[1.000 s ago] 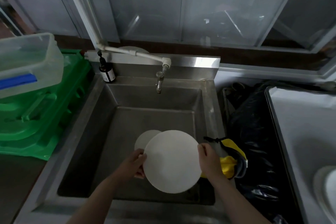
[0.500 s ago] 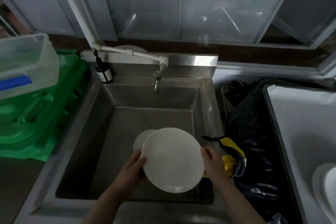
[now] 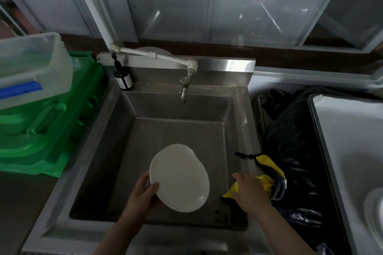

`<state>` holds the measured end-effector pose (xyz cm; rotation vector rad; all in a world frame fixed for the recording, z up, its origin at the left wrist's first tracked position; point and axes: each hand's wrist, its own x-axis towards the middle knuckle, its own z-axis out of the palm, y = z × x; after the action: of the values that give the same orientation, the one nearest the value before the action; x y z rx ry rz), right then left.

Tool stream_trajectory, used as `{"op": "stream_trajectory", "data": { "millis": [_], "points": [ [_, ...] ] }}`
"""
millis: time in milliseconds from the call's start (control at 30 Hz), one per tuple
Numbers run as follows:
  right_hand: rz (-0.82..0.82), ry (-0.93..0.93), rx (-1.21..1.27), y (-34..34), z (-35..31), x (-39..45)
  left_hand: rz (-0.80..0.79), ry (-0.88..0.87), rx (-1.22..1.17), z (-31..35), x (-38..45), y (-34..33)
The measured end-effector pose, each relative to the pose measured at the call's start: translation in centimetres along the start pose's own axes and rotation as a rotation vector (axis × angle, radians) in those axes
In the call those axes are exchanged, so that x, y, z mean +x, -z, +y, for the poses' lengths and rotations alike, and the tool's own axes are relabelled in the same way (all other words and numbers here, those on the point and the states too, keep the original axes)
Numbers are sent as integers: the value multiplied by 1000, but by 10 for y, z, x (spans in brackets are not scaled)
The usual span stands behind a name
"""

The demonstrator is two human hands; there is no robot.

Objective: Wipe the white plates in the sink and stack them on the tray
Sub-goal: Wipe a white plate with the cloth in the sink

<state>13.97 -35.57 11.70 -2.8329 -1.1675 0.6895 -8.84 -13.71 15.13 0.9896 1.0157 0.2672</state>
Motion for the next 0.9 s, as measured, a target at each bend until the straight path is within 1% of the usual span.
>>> {"op": "stream_trajectory", "data": {
  "millis": [100, 200, 400, 567, 767, 800, 900],
  "points": [
    [-96, 25, -217, -4, -3, -2, 26, -16, 4, 1, -1, 3],
    [-82, 29, -343, -11, -6, -5, 42, -19, 14, 1, 2, 4],
    [-49, 35, -453, -14, -9, -7, 51, -19, -19, 3, 3, 3],
    [-64, 74, -431, -13, -4, -4, 58, -37, -15, 2, 6, 4],
    [-63, 77, -301, -11, 5, 3, 17, -52, -2, 12, 2, 4],
    [-55, 73, -275, -8, 5, 2, 14, -55, 6, 13, 1, 3],
    [34, 25, -133, -1, 7, 2, 14, -51, 29, 16, 0, 1]
  ]
}}
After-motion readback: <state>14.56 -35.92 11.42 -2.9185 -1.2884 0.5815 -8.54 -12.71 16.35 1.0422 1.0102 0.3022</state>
